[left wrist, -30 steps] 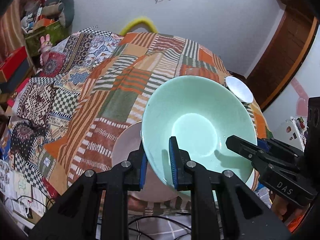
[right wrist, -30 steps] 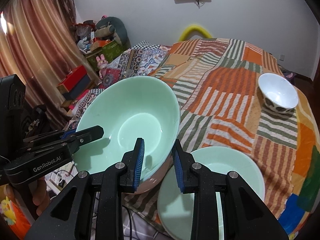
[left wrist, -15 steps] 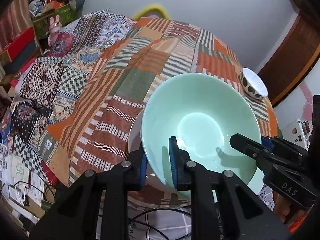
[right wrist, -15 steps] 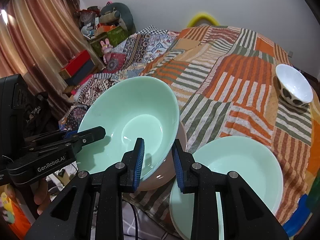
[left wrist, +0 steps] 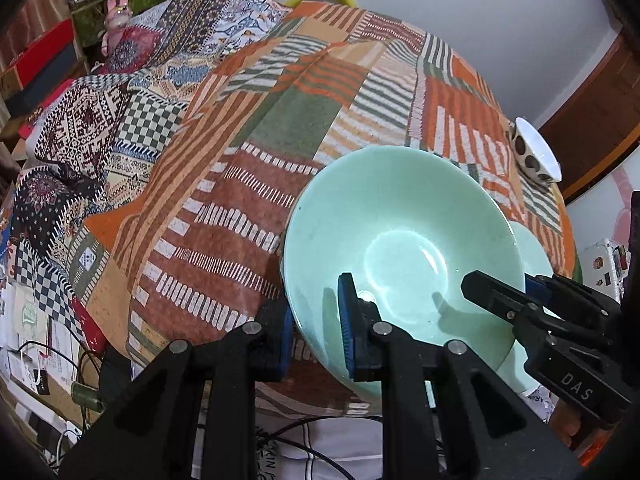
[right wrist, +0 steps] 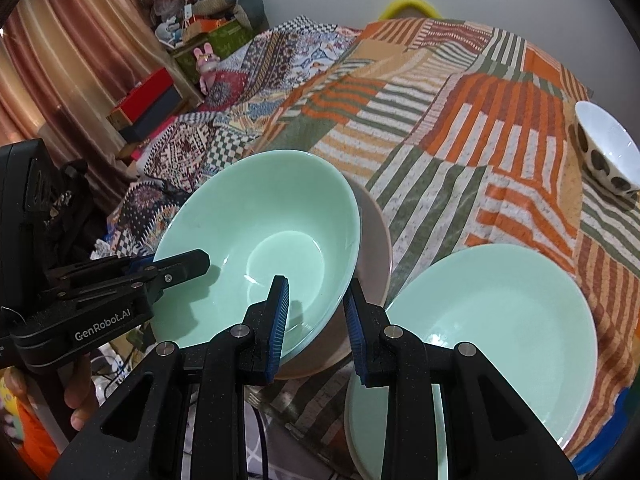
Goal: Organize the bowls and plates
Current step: 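Lower the mint-green bowl into the pink bowl with both tools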
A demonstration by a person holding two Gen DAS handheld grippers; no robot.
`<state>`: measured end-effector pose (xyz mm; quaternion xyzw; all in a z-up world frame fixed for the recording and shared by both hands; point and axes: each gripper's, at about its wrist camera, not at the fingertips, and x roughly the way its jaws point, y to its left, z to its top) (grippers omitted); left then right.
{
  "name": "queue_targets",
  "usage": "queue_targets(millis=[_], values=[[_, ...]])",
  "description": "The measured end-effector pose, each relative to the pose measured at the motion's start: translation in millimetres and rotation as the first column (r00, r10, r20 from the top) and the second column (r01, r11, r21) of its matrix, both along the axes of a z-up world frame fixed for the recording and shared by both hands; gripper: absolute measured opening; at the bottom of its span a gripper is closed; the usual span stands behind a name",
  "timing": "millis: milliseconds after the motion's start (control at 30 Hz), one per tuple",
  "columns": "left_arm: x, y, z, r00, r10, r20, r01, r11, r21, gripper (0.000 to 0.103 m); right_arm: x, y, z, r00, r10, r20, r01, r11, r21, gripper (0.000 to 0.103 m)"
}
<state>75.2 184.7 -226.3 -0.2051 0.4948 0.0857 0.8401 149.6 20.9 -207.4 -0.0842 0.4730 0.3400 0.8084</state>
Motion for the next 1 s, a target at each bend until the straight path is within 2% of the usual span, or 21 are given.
queue_targets(millis=[333,600,800,1000], values=[[9,-1,-8,1.000,-0.008,-0.004,0.008,1.000,0.020,0.019,3,1,-12,1.000,-0.011,-0.026,0.010,1.000,-0.026,0.026],[13,1,-11,1.000,-0.010,-0.001,0.010,1.000,0.020,0.019,4,2,-10,1.000,0.000,-0.023,-0.001,1.000,-0.025,0.028],[14,-4,-12,1.000,-0.022,-0.014,0.023,0.998,0.061,0.019,1,3,-5,1.000,0.023,0.008,-0.023,0.999,-0.047,0.029],[16,-14,-12,0.999,-0.037,-0.024,0.040,0.990,0.137,0.019,4,-3,-3,1.000,0.017,-0.012,-0.017,0.999,-0.027,0.029]])
